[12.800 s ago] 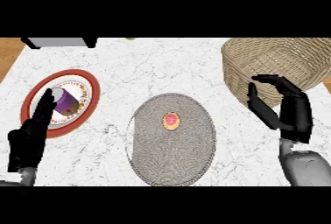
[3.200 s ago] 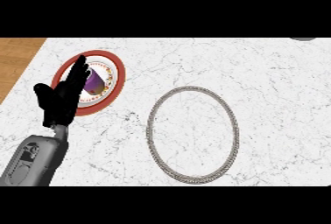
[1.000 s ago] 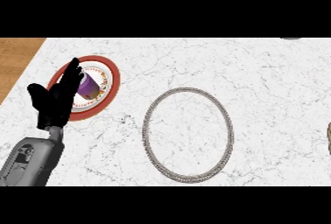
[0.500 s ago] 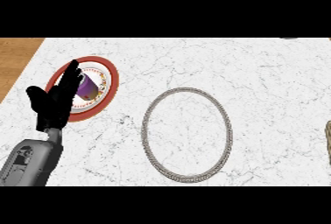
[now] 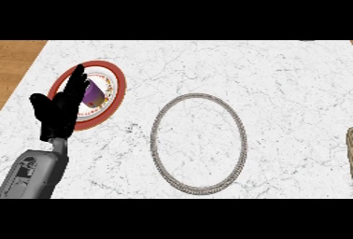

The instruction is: Pick the cupcake from the placemat and place it in the basket

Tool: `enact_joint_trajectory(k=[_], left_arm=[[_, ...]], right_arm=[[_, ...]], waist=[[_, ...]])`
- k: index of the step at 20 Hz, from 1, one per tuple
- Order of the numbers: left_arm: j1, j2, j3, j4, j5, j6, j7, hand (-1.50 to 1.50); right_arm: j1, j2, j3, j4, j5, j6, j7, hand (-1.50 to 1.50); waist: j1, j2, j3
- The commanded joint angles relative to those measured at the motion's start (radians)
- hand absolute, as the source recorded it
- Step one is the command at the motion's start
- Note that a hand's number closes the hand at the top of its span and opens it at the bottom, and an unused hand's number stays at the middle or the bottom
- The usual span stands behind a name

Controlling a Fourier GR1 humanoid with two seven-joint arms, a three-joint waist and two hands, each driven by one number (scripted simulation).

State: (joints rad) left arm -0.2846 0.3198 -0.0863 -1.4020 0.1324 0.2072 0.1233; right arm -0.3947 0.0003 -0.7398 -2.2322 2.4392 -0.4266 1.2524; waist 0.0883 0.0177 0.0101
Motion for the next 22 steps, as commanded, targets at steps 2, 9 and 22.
enact_joint_trajectory(k=[2,9,22], left_arm=[[-0.014,-0.002,0.008,0.008,0.002,0.007,0.019,0.0],[0.03,-0.004,0.011,-0.009,0.006,-0.002,-0.019,0.0],[0.013,-0.004,0.004,0.009,-0.009,-0.003,-0.021,0.0]], right_arm=[[-0.04,0.0,0.004,0.013,-0.09,0.005,0.235,1.5],[-0.015,0.0,-0.067,-0.06,-0.16,-0.058,0.235,-1.5],[-0.11,-0.001,-0.015,-0.288,-0.059,-0.389,0.071,-1.5]], waist=[[-0.004,0.001,0.002],[-0.006,-0.005,0.0],[0.001,-0.003,-0.008]])
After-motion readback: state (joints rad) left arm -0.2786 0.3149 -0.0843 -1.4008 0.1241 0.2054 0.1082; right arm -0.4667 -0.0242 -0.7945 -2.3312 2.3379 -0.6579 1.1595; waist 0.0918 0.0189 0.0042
